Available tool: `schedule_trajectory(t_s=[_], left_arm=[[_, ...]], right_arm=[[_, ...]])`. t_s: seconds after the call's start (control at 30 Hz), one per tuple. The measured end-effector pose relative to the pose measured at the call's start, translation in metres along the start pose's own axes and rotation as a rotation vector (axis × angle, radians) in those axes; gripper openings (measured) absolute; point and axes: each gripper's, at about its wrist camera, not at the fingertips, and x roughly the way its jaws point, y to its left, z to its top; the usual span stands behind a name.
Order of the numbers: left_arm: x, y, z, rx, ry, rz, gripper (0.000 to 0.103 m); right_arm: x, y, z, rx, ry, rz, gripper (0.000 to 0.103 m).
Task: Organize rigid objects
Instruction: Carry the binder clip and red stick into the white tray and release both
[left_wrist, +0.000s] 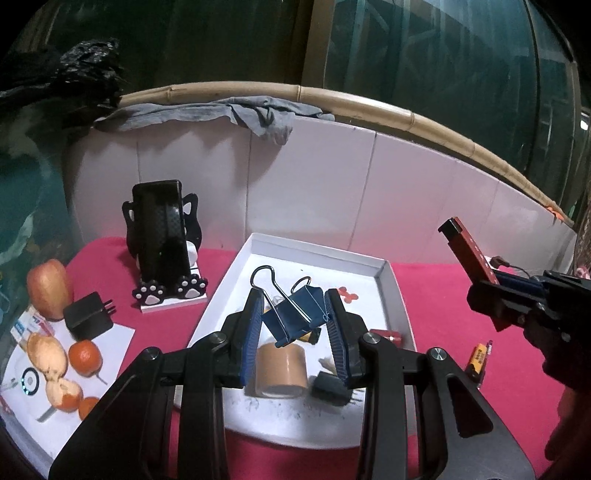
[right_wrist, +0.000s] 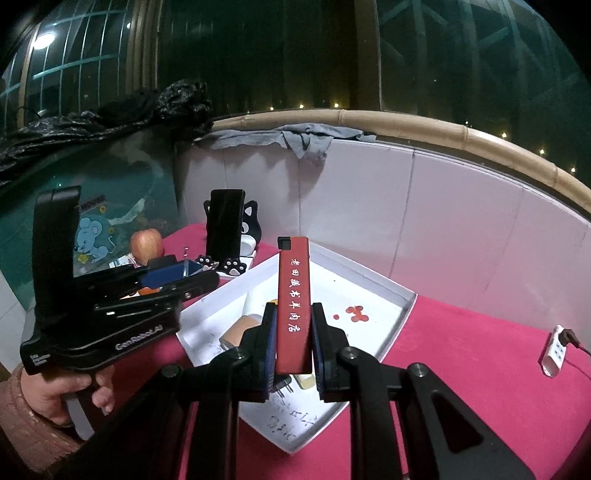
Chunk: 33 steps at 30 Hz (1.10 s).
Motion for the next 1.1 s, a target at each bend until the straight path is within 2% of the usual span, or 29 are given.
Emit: schedule_trajectory(t_s=[0.17, 0.27, 0.5, 0.73, 0.83, 0.9, 0.93, 0.97, 1.0, 1.03, 1.07, 1.1], left_arm=[[0.030, 0.006, 0.016, 0.002, 0.025, 0.023, 0.033], [0.060, 0.014, 0.025, -0.021, 0.075, 0.025, 0.033], [0.121, 0.007, 0.014, 0.006, 0.176, 0.050, 0.033], [0.138, 0.002, -0.005, 0.024, 0.218, 0.082, 0.033], [0.136, 0.002, -0.005, 0.027, 0.207, 0.104, 0.034], [0.134, 0.005, -0.003, 0.010, 0.198, 0.102, 0.039], [0.132, 0.006, -0.002, 0.002, 0.192, 0.107, 0.054], [0.130, 0.007, -0.001, -0.004, 0.184, 0.111, 0.079], [0.127, 0.007, 0.000, -0.009, 0.170, 0.113, 0.088], [0.121, 0.008, 0.001, -0.010, 0.146, 0.126, 0.093], [0.118, 0.008, 0.002, -0.006, 0.133, 0.143, 0.093], [0.113, 0.009, 0.003, -0.002, 0.117, 0.160, 0.094]], right_arm=[[0.024, -0.011, 0.008, 0.042, 0.024, 0.004, 0.015], [0.045, -0.021, 0.009, 0.079, 0.052, -0.004, 0.015], [0.106, -0.036, -0.012, 0.161, 0.174, 0.003, 0.015], [0.133, -0.030, -0.034, 0.180, 0.259, 0.034, 0.016], [0.133, -0.030, -0.037, 0.180, 0.256, 0.035, 0.016], [0.131, -0.030, -0.036, 0.181, 0.247, 0.037, 0.016], [0.130, -0.029, -0.036, 0.182, 0.246, 0.031, 0.017], [0.128, -0.029, -0.036, 0.179, 0.239, 0.029, 0.018], [0.126, -0.027, -0.036, 0.168, 0.228, 0.021, 0.032], [0.122, -0.027, -0.036, 0.163, 0.217, 0.010, 0.058], [0.118, -0.026, -0.036, 0.160, 0.202, -0.001, 0.074], [0.113, -0.026, -0.036, 0.160, 0.179, -0.004, 0.101]])
